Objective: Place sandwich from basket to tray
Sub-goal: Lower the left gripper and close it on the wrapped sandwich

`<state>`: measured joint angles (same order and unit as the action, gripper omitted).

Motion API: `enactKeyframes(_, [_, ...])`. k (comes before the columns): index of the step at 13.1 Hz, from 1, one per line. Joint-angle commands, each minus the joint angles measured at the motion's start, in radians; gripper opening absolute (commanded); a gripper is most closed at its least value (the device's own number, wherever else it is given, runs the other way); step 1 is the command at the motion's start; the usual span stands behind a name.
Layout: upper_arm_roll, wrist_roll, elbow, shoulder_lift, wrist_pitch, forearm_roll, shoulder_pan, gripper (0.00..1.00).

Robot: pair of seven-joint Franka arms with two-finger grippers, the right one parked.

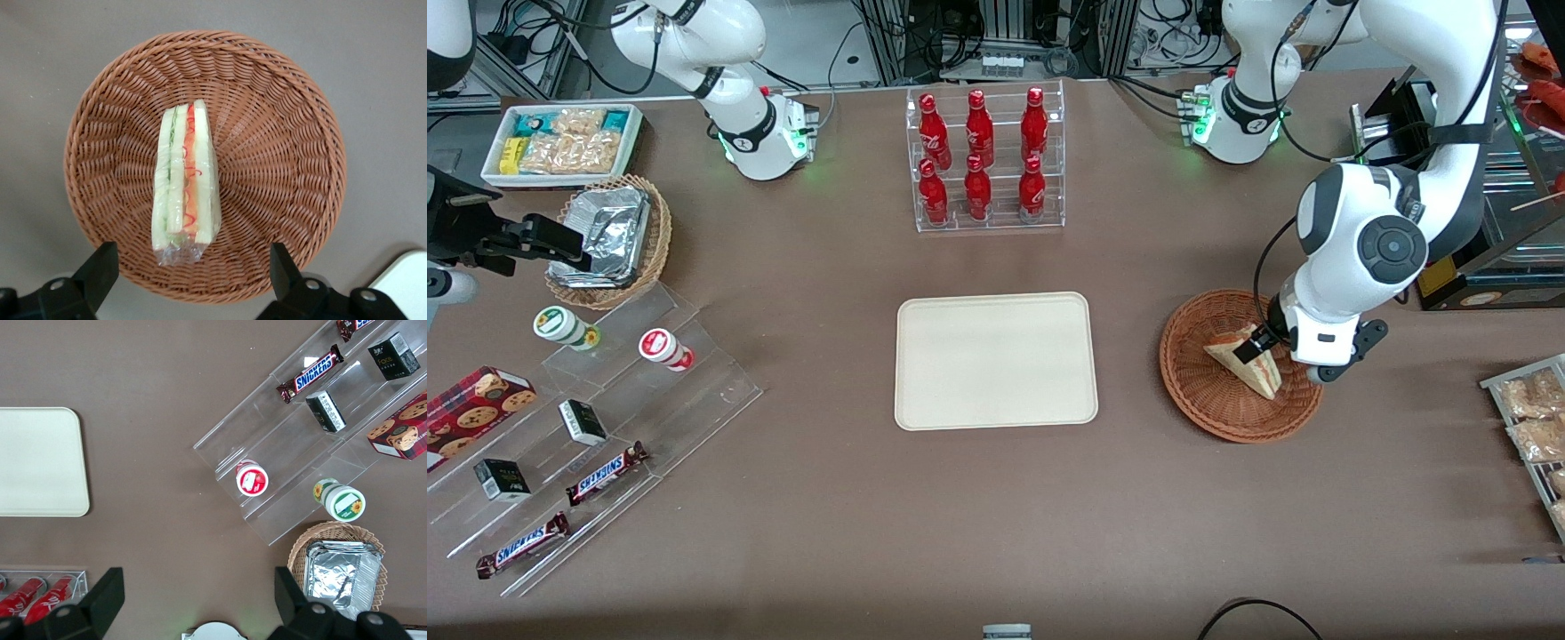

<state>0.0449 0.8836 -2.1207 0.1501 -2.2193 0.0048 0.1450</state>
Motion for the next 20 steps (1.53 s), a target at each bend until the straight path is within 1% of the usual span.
enactKeyframes(1, [-0.003,0.079,-0.113,-0.043,-0.126,0.003,0.002,1.00])
enactKeyframes(5, [-0.003,0.092,-0.153,-0.021,-0.198,0.003,0.002,1.00])
enactKeyframes(8, [-0.003,0.100,-0.153,0.025,-0.250,0.003,-0.001,1.00])
enactKeyframes(13, [-0.003,0.165,-0.154,0.077,-0.270,0.003,-0.002,1.00])
enactKeyframes(14, [-0.005,0.173,-0.154,0.078,-0.269,0.003,-0.002,0.96])
enactKeyframes(15, [-0.005,0.190,-0.154,0.078,-0.263,0.003,-0.002,0.64])
enactKeyframes(16, [-0.005,0.208,-0.154,0.077,-0.255,0.003,-0.001,0.25])
enactKeyframes(17, [-0.005,0.215,-0.153,0.075,-0.246,0.003,0.002,0.03])
enactKeyframes(18, [-0.005,0.215,-0.153,0.074,-0.235,0.006,0.002,0.00])
enactKeyframes(20, [-0.005,0.215,-0.144,0.054,-0.189,0.007,0.002,0.00])
